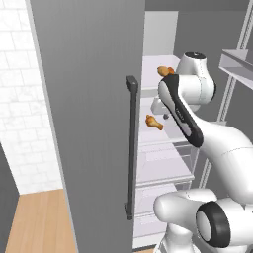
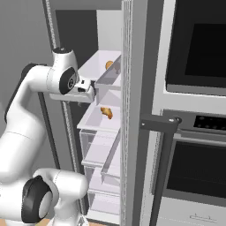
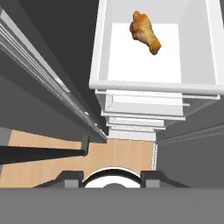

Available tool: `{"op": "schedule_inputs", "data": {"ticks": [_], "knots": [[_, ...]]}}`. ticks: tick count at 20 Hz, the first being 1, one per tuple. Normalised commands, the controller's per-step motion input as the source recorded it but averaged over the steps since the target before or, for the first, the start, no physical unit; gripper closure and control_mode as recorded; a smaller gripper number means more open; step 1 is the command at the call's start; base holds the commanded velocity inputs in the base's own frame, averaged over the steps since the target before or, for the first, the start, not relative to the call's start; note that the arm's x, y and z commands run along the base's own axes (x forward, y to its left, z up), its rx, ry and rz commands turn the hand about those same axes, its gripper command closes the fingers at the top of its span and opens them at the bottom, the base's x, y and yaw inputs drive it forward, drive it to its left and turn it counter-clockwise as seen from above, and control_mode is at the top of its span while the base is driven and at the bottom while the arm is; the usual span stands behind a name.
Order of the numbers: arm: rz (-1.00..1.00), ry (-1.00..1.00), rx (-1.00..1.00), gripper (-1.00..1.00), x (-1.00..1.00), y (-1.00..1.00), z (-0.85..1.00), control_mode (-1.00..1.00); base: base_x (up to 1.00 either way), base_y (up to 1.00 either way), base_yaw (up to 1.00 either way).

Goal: Place one potato and one chicken drumstick in each tupperware on the nearby counter, to pack two identical lunches.

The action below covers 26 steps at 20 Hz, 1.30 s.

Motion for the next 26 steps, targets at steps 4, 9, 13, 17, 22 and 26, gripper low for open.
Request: {"op": "schedule_inputs", "data": {"ticks": [4,9,13,17,22,26], "knots": [[0.00,-0.03,0.01,-1.00,-0.05,-0.19,-0.04,-1.00,0.00,0.00,0.00],[0.00,-0.17,0.03,-1.00,-0.34,-0.67,-0.55,-1.00,0.00,0.00,0.00],[0.00,-0.29,-0.01,-1.00,-0.01,-0.03,-0.91,-1.00,0.00,0.00,0.00],[0.00,-0.18,0.00,-1.00,0.01,0.11,-0.62,-1.00,0.00,0.00,0.00],[0.00,-0.01,-0.01,-1.00,0.00,-0.15,-0.15,-1.00,0.00,0.00,0.00],[0.00,0.00,-0.06,-1.00,0.40,-0.09,-0.18,-1.00,0.00,0.00,0.00]]}}
